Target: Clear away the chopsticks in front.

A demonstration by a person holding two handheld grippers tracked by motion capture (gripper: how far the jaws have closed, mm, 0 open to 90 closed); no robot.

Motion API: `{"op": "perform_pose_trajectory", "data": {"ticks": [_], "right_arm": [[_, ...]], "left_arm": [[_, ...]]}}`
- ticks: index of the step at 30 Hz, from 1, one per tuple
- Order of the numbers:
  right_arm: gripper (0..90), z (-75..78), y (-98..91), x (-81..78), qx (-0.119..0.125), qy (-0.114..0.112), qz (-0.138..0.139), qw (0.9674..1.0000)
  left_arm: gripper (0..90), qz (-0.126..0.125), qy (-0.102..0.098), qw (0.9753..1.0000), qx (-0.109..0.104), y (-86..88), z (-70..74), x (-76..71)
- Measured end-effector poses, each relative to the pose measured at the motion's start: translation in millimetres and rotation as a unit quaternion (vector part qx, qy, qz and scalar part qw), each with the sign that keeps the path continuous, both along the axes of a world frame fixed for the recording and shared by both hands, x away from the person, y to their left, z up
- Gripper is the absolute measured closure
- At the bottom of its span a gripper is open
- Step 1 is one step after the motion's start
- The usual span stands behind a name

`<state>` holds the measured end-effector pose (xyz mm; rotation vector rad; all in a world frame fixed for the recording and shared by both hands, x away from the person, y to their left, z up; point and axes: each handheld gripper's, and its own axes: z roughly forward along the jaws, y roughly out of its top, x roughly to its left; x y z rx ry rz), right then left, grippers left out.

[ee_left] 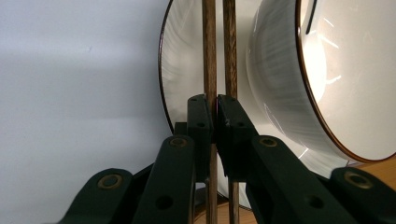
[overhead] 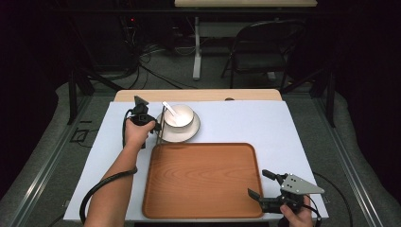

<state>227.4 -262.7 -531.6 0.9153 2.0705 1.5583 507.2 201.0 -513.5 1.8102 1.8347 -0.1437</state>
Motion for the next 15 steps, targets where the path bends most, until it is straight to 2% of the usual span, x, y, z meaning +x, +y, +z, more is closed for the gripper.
{"op": "perform_pose_trajectory", "data": {"ticks": [7, 13, 15], "right_arm": [[15.1, 0.0, -0.1, -0.1, 0.0, -0.001, 0.0, 1.0], [15.2, -0.1, 0.0, 0.0, 0.0, 0.001, 0.0, 1.0], [15.1, 0.0, 0.0, -0.1, 0.0, 0.0, 0.0, 1.0]], "left_arm": [[84.4, 0.007, 0.001, 1.0, -0.007, 4.8, 3.0, -1.1], [84.4, 0.013, -0.011, 0.9998, -0.014, 17.0, 12.9, -9.5], [84.4, 0.02, -0.016, 0.9994, -0.024, 21.8, 16.2, -14.5]]}}
